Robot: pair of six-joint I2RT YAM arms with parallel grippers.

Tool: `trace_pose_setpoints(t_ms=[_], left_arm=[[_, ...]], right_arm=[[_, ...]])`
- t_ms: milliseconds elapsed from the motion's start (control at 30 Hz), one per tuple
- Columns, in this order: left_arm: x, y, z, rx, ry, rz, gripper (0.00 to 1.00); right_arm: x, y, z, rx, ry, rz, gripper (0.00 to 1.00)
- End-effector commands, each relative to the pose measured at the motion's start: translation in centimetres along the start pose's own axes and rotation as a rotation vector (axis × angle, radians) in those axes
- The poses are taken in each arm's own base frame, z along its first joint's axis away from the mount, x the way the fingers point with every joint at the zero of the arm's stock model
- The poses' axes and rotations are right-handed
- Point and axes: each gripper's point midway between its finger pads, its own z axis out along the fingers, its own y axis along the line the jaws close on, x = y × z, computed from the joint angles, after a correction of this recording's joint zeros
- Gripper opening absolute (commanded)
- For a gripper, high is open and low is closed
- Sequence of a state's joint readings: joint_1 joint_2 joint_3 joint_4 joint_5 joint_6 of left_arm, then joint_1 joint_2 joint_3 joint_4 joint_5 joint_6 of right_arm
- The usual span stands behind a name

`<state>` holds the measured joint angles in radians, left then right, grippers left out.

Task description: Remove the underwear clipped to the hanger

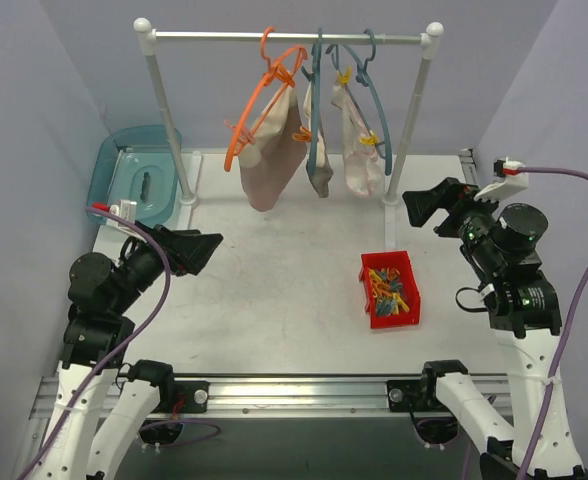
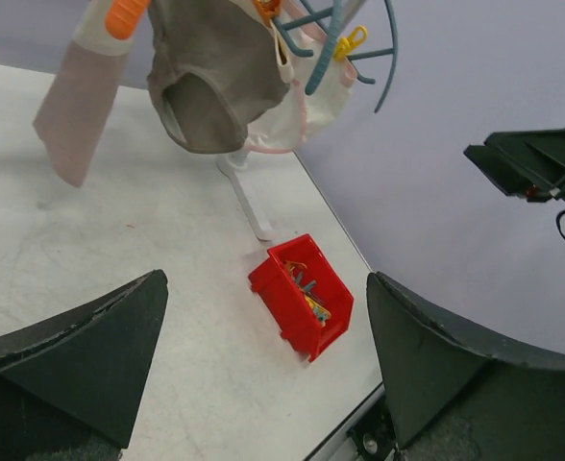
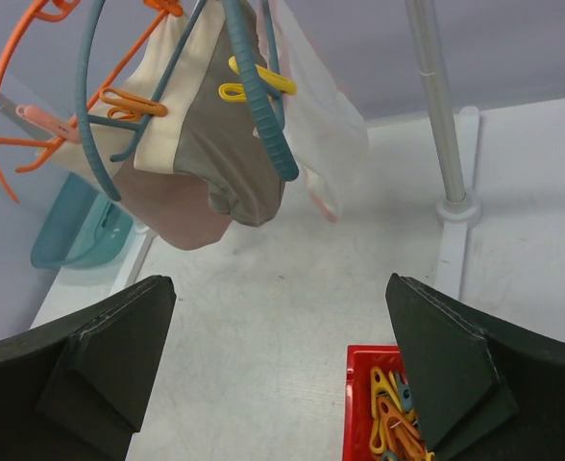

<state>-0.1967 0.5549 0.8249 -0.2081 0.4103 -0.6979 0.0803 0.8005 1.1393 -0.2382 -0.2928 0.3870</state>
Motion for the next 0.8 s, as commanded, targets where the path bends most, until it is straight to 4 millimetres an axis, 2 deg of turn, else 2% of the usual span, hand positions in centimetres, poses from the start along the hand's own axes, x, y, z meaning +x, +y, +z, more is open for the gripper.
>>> trace_pose_setpoints(t_ms=[0, 133, 167, 200, 267, 333, 400, 433, 667, 733, 767], left_arm=[[-0.3, -3.1, -0.6, 0.146, 0.014, 0.027, 0.94], [0.5, -3.2, -1.2, 0.158, 0.04, 0.059, 0.94], [0.6, -3.3, -1.3, 0.163, 0.044, 0.062, 0.94], [0.9, -3.5, -1.6, 0.169, 0.055, 0.06, 0.94], [0.9, -3.8, -2.0, 0.176, 0.054, 0.072, 0.93], [1.1, -3.7, -2.3, 0.174, 0.061, 0.078, 0.94], [1.3, -3.6, -2.4, 0.175, 0.064, 0.081, 0.94], [1.5, -3.4, -2.4, 0.168, 0.073, 0.087, 0.94], [1.9, -3.4, -2.9, 0.16, 0.093, 0.099, 0.94], [1.9, -3.5, -3.1, 0.165, 0.091, 0.101, 0.94], [1.9, -3.6, -3.3, 0.167, 0.088, 0.103, 0.94]], right_arm=[[-1.1, 1.7, 0.3, -0.087, 0.016, -0.09, 1.0], [-2.0, 0.7, 1.4, -0.02, 0.031, -0.166, 1.0], [-1.9, -0.5, 2.0, 0.044, 0.048, -0.181, 1.0], [-3.0, -1.9, 1.8, 0.139, 0.027, -0.212, 1.0], [-3.2, -1.5, 2.4, 0.159, 0.034, -0.235, 1.0], [-4.1, -0.9, 2.8, 0.155, 0.017, -0.249, 0.98], [-4.0, -0.7, 4.1, 0.143, 0.039, -0.275, 0.97], [-4.6, -0.8, 4.4, 0.155, 0.029, -0.295, 0.96], [-2.9, 1.9, 8.3, 0.085, 0.1, -0.37, 0.92], [-1.9, 2.3, 9.6, 0.071, 0.133, -0.394, 0.92], [-2.1, 2.3, 10.0, 0.091, 0.127, -0.41, 0.91]])
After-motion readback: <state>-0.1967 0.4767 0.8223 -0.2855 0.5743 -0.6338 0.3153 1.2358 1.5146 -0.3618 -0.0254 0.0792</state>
